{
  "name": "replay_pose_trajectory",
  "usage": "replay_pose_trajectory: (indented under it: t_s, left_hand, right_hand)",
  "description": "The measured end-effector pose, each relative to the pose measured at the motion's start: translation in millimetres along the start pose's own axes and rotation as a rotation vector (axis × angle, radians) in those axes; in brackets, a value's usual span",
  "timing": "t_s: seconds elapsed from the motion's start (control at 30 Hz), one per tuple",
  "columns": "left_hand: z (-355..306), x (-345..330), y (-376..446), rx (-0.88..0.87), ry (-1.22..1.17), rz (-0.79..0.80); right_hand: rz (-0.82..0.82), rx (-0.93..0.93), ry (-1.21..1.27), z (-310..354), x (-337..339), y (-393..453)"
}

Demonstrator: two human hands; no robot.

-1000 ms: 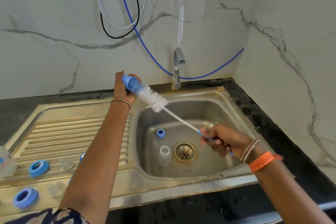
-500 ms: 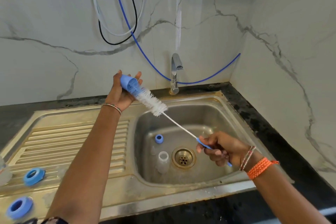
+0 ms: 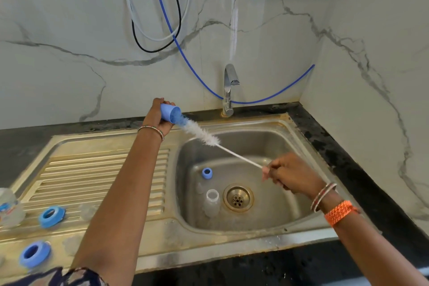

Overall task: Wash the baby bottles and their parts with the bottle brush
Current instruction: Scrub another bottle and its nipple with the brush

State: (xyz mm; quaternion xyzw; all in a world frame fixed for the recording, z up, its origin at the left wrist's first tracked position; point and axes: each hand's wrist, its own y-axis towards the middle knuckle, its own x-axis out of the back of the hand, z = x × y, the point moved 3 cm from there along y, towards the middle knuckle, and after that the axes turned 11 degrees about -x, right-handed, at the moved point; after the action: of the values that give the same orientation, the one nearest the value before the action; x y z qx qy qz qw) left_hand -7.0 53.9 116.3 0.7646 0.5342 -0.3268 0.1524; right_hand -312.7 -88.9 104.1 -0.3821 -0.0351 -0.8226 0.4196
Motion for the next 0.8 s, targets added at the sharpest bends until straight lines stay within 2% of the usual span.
replay_pose_trajectory:
  t_s: [0.03, 0.07, 0.1, 0.13, 0.2, 0.23, 0.27, 0.33, 0.37, 0.4, 0.47, 0.5, 0.53, 0.57, 0.6, 0.67, 0.73, 0.8]
  left_hand:
    - [0, -2, -1, -0.007, -0.025, 0.021]
    - [0, -3, -3, -0.011, -0.025, 0.027]
    - [1, -2, -4, -0.016, -0.023, 0.021]
    - [2, -1, -3, -0.023, -0.033, 0.006]
    - [2, 1, -2, -0.026, -0.060, -0.023]
    - [2, 1, -2, -0.022, -0.064, -0.031]
    - [3, 1, -1, -0.020, -0.068, -0.034]
    - [3, 0, -2, -0.029, -0.077, -0.024]
    - [3, -1, -3, -0.038, -0.079, -0.013]
    - [2, -2, -4, -0.048, -0.091, 0.007]
    - [-1, -4, -4, -0.065, -0.156, 0.058]
    - [-2, -5, -5, -0.064, -0.213, 0.084]
    - [-5, -8, -6, -0.062, -0.271, 0.115]
    - [-6, -9, -6, -0.063, -0.311, 0.135]
    - [-8, -10, -6, -0.061, -0.325, 0.145]
    - [-5, -9, -5, -0.006, -0.252, 0.143]
    - [6, -8, -6, 0.089, -0.150, 0.105]
    - [13, -10, -8, 0.086, -0.144, 0.049]
  right_hand:
    - [0.172, -0.115, 0.111, -1, -3, -2]
    - [0.215, -0.143, 0.142, -3, -5, -3]
    - [0.163, -0.107, 0.095, -3, -6, -3]
    - [-0.002, -0.010, -0.058, -3, -6, -3]
    - [-0.516, 0.232, -0.377, 0, 0, -8]
    - [-0.720, 0.335, -0.432, 3, 2, -13]
    - [-0.842, 0.409, -0.421, 5, 4, -15]
    - [-0.877, 0.432, -0.351, 6, 5, -12]
    - [-0.766, 0.336, -0.289, 7, 6, -8]
    - [-0.498, 0.172, -0.168, 6, 5, -2]
    - [0.257, -0.165, 0.249, 2, -9, -5]
    - [0.545, -0.264, 0.471, 2, -14, -10]
    - [0.690, -0.305, 0.615, 1, -14, -12]
    - [0.725, -0.308, 0.686, 1, -14, -12]
    - [0.692, -0.308, 0.691, 1, -14, -12]
    - [0.480, -0.231, 0.545, 2, -14, -8]
    - [0.126, -0.054, 0.230, 5, -11, -4]
    - [-0.236, 0.159, -0.091, 9, -9, -5]
